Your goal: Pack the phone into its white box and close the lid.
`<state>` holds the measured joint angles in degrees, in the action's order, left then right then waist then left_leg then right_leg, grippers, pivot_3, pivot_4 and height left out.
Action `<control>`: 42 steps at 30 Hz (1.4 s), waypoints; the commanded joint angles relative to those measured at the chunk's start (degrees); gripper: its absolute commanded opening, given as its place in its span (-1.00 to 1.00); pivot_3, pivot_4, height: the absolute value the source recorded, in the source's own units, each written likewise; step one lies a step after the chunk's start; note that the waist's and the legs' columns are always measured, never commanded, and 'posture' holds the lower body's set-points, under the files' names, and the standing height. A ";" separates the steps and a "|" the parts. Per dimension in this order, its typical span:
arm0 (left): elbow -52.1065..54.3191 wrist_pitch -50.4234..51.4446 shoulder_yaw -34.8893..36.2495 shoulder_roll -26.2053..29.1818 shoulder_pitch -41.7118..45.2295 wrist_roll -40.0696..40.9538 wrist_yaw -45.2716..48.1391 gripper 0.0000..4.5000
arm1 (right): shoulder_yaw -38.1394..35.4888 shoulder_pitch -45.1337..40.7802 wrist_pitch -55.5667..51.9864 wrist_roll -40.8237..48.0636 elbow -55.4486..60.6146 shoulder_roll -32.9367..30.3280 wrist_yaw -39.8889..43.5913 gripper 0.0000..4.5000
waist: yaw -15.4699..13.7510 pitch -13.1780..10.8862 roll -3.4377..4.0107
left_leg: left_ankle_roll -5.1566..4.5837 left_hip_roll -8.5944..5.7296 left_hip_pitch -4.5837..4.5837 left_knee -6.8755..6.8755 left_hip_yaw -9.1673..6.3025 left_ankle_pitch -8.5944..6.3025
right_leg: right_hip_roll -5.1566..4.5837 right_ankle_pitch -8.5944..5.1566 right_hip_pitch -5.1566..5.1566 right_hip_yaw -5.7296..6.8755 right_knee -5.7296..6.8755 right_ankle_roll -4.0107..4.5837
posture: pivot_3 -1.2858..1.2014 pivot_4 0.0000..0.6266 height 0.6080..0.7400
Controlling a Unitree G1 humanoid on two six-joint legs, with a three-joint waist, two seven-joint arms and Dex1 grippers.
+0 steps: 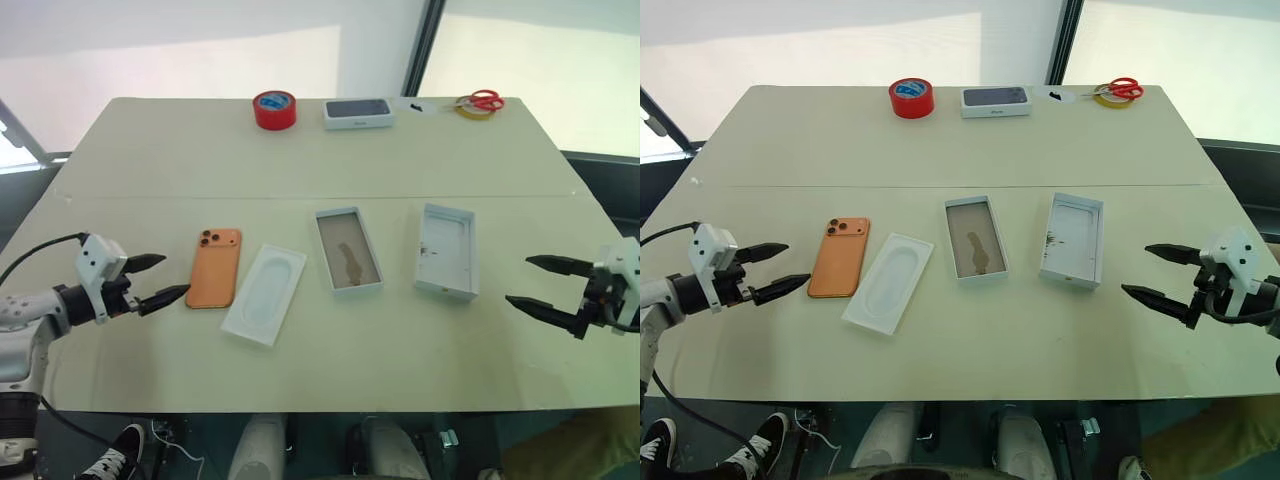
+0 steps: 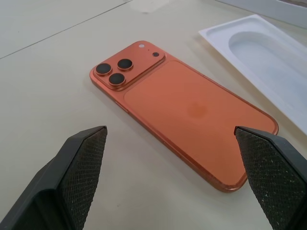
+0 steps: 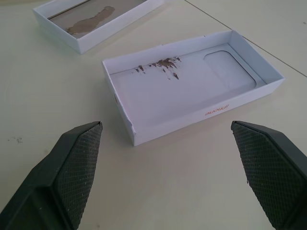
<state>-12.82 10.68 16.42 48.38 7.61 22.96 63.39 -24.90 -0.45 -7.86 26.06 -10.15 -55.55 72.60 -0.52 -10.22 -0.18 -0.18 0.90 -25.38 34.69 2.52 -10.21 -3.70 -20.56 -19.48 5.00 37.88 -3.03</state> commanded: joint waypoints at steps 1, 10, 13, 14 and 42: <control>1.55 -0.36 0.34 0.60 0.74 0.10 0.16 0.98 | -0.52 -0.85 0.88 0.49 -0.03 -0.16 0.41 1.00 | -0.01 0.00 0.00 | -0.01 0.00 0.00 0.00 0.00 0.01 | 0.00 0.00 0.00 0.00 0.00 0.00 | 0.03 -0.52 1.00; 2.37 2.11 -0.11 0.85 0.91 0.09 -0.59 0.98 | -0.23 -1.24 1.38 0.49 -0.43 -0.02 1.12 1.00 | -0.02 0.00 0.00 | -0.05 0.00 0.00 0.01 0.02 0.02 | 0.00 0.01 0.01 -0.01 0.00 -0.01 | 0.03 -0.52 1.00; 5.94 7.02 -0.73 0.18 1.46 1.72 -1.90 0.98 | 0.56 -1.36 -1.72 2.77 5.67 0.30 0.85 1.00 | 0.01 0.00 0.00 | -0.06 0.00 0.00 0.01 0.02 0.03 | 0.00 0.01 0.00 -0.01 0.01 -0.01 | 0.03 -0.52 1.00; 7.59 8.86 -1.30 -0.18 1.51 1.60 -3.13 0.98 | 1.05 -1.39 -2.82 3.42 8.20 0.49 0.59 1.00 | 0.00 0.00 0.00 | -0.07 0.01 0.00 0.01 0.02 0.03 | 0.00 0.01 0.01 -0.02 0.02 -0.02 | 0.03 -0.52 1.00; 13.32 76.89 -7.14 -12.99 27.14 16.85 -24.30 0.98 | 9.47 -3.03 -5.18 2.93 20.52 4.95 -6.10 1.00 | -0.21 -0.15 -0.33 | -0.26 -0.01 0.01 0.40 0.23 0.03 | 0.07 0.21 0.35 -0.12 0.21 -0.45 | 0.03 -0.52 1.00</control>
<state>0.81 84.96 7.94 35.62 33.59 38.41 39.60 -13.97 -3.27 -13.86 28.76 9.22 -50.81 66.88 -0.73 -10.36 -0.51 -0.44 0.89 -25.37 35.09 2.76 -10.18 -3.64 -20.35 -19.14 4.86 38.10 -3.49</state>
